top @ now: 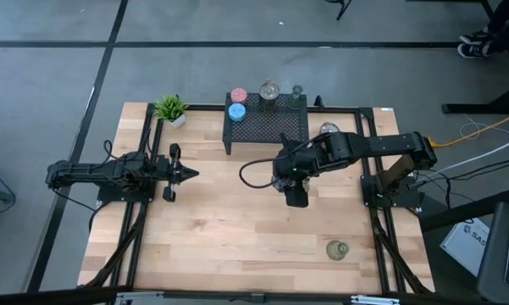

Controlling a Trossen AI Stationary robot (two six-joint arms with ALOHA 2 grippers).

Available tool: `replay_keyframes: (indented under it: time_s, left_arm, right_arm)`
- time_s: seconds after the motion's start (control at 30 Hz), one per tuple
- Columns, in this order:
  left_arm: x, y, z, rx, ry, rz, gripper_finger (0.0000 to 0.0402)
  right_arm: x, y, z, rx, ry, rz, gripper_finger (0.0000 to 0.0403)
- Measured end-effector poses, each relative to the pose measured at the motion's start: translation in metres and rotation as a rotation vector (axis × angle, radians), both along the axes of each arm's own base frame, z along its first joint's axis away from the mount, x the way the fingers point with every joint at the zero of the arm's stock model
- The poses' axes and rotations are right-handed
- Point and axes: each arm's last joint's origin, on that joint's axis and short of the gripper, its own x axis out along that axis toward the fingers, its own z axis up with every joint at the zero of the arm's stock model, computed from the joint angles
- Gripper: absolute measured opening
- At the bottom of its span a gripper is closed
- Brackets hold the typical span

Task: Pick & Place candle stick holders
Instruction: Put the black patterned scented candle on the shelf

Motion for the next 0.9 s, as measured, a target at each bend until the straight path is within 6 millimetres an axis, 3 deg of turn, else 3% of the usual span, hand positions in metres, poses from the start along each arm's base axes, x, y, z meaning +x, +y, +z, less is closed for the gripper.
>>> replay_keyframes:
  time_s: [0.9]
  left_arm:
    - [0.000,0.000,0.000,-0.001,0.000,0.000,0.0006]
  right_arm:
    - [0.011,0.001,0.007,0.048,-0.127,0.038,0.0303]
